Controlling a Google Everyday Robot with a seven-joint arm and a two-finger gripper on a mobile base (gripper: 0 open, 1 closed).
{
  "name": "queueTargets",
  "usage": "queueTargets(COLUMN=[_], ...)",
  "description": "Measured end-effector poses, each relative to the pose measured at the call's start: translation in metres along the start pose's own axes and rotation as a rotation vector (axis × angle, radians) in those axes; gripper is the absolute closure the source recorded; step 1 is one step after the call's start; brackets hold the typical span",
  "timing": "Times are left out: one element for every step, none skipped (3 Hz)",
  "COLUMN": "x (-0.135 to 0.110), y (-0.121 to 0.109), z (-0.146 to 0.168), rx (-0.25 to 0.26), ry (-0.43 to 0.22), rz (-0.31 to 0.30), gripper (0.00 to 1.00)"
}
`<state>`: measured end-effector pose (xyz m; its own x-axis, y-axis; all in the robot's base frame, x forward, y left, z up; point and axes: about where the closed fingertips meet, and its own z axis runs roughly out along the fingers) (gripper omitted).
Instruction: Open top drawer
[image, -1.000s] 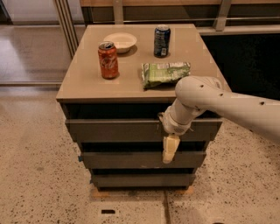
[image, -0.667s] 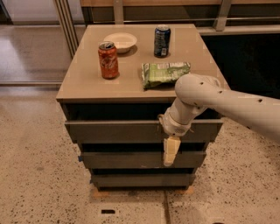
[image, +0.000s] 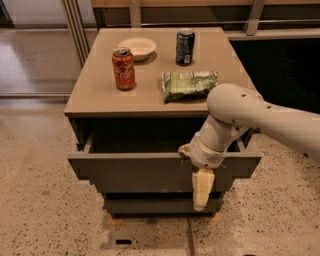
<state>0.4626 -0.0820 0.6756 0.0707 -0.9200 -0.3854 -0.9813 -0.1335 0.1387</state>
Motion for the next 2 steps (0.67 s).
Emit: queueTargets(x=[-0.0071, -0.0071], y=[0.0455, 0.0455], z=[-0.0051, -0.0051], rx=[-0.082, -0.082], ry=[-0.02, -0.02], rz=[0.006, 0.006], gripper=[0.0, 0.0])
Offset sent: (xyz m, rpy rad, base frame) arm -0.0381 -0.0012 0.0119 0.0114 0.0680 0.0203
